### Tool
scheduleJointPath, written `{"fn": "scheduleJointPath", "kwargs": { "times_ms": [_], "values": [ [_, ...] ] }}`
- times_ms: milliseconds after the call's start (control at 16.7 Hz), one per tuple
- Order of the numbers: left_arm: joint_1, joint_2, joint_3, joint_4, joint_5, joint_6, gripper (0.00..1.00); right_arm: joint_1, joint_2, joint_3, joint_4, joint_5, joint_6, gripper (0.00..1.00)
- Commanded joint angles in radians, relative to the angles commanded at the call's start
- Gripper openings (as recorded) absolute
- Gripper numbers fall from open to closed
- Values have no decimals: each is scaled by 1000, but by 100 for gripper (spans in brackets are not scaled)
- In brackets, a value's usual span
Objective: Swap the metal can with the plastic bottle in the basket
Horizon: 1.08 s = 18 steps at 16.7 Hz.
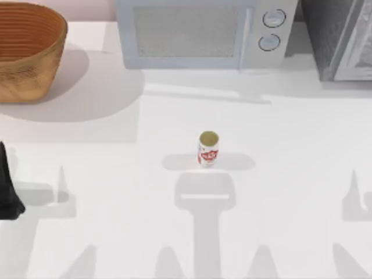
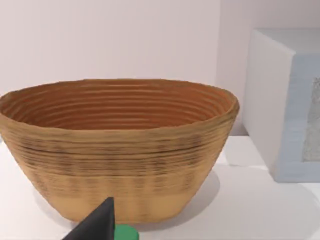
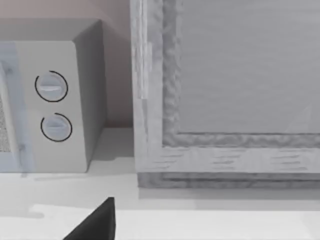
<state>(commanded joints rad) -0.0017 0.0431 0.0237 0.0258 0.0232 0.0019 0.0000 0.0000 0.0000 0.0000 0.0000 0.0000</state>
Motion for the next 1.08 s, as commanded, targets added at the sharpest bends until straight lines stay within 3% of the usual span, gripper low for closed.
{"fn": "scheduleJointPath", "kwargs": {
  "times_ms": [660, 1080],
  "values": [
    [21, 21, -37, 6, -16, 2, 100, 0, 0, 0, 0, 0, 0, 100],
    [120, 389, -61, 304, 75, 35, 100, 0, 0, 0, 0, 0, 0, 100]
  ]
}}
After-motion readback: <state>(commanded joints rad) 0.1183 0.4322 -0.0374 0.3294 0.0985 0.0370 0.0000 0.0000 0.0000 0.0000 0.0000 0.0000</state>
